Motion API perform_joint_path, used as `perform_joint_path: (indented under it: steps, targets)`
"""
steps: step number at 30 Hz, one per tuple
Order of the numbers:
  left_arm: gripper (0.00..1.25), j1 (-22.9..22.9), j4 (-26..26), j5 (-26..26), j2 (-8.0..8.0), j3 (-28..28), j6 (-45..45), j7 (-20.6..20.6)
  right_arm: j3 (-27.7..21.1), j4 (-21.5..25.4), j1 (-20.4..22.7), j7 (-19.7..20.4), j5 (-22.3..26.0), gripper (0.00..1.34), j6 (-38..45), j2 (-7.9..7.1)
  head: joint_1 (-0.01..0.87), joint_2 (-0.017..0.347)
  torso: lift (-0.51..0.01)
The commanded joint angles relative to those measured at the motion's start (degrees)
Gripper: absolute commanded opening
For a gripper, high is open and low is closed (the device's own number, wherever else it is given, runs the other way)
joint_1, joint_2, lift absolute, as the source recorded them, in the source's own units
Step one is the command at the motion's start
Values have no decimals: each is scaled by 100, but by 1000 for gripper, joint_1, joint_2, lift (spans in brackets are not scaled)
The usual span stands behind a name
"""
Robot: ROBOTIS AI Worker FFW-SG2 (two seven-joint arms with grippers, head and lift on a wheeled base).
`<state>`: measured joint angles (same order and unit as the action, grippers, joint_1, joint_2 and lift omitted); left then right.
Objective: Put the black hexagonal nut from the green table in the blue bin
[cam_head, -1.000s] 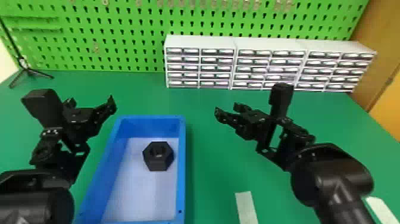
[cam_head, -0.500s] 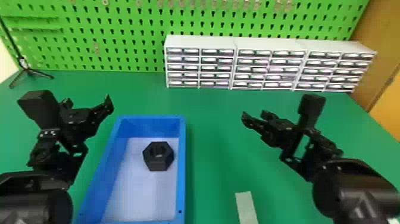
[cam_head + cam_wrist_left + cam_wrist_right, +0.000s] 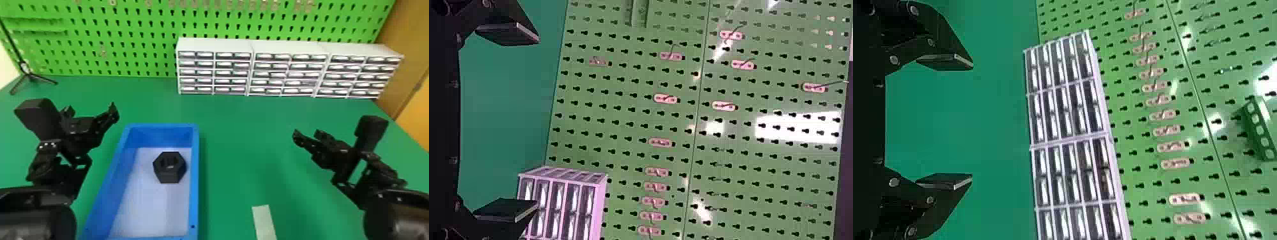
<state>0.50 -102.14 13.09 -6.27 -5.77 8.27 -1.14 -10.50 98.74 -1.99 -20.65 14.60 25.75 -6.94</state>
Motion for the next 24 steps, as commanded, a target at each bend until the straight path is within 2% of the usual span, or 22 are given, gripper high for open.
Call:
perform_joint_path:
  steps: [1, 11, 18, 24]
  targets:
    - [1123, 12, 1, -35, 39, -30, -36, 8, -181, 14, 14, 0, -142, 868, 0, 17, 692, 8, -97]
    - [1123, 29, 1, -105, 144, -109, -115, 8, -532, 5, 23, 0, -221, 873, -62, 88, 692, 8, -97]
    - [1123, 56, 10, -79, 162, -91, -124, 8, -884, -48, 75, 0, 104, 873, -211, 246, 692, 8, -97]
    - [1123, 56, 45, -26, 179, -74, -124, 8, -893, -162, 84, 0, 324, 873, -607, 246, 692, 8, -97]
